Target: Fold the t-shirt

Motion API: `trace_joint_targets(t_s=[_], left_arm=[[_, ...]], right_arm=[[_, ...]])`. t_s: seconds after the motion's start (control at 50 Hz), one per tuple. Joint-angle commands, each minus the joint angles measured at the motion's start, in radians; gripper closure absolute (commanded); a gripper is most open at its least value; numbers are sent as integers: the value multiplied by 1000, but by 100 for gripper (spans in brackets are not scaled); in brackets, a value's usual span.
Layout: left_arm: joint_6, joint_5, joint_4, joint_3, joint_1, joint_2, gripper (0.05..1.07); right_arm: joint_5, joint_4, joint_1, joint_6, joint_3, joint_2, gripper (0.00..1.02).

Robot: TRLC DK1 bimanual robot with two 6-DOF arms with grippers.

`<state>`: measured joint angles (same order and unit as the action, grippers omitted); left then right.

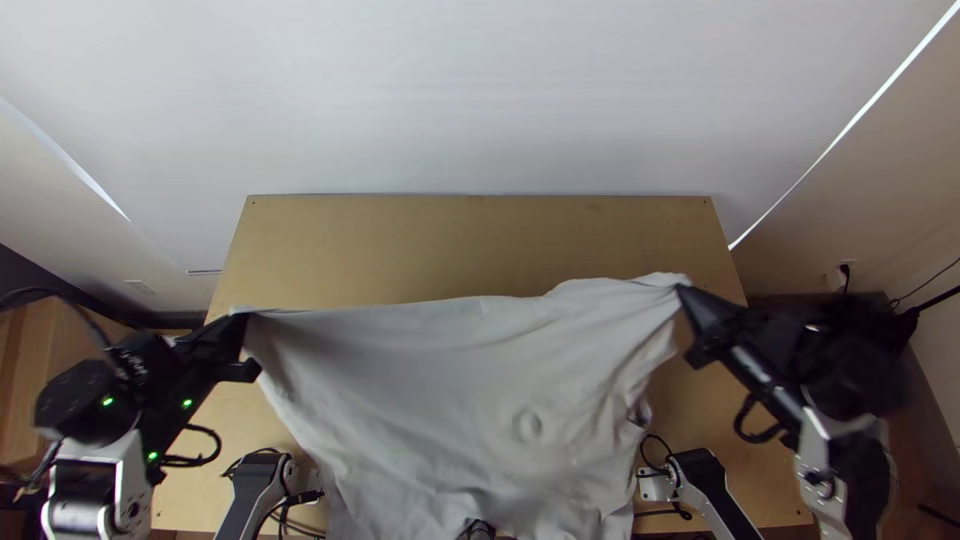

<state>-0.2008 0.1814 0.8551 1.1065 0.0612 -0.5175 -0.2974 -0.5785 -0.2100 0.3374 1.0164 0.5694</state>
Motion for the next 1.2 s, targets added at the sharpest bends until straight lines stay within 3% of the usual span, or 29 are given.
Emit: trace_joint_targets(t_s=[0.0,0.28,0.52,0.68,0.92,1.18], left_arm=[[26,10,-88,-105,-4,-6,105],[63,10,-321,-257,17,-223,105],[69,12,-507,-224,40,-509,105],[78,15,-590,-157,43,-714,105],[86,13,-709,-42,42,-997,105],[97,13,-732,156,19,-1262,105]], right_arm=[[6,98,-11,41,-145,-14,100],[15,341,-32,71,-314,144,100],[20,537,80,77,-315,431,100],[34,651,93,71,-279,619,100],[70,743,93,55,-134,925,100],[118,740,92,32,105,1244,100]])
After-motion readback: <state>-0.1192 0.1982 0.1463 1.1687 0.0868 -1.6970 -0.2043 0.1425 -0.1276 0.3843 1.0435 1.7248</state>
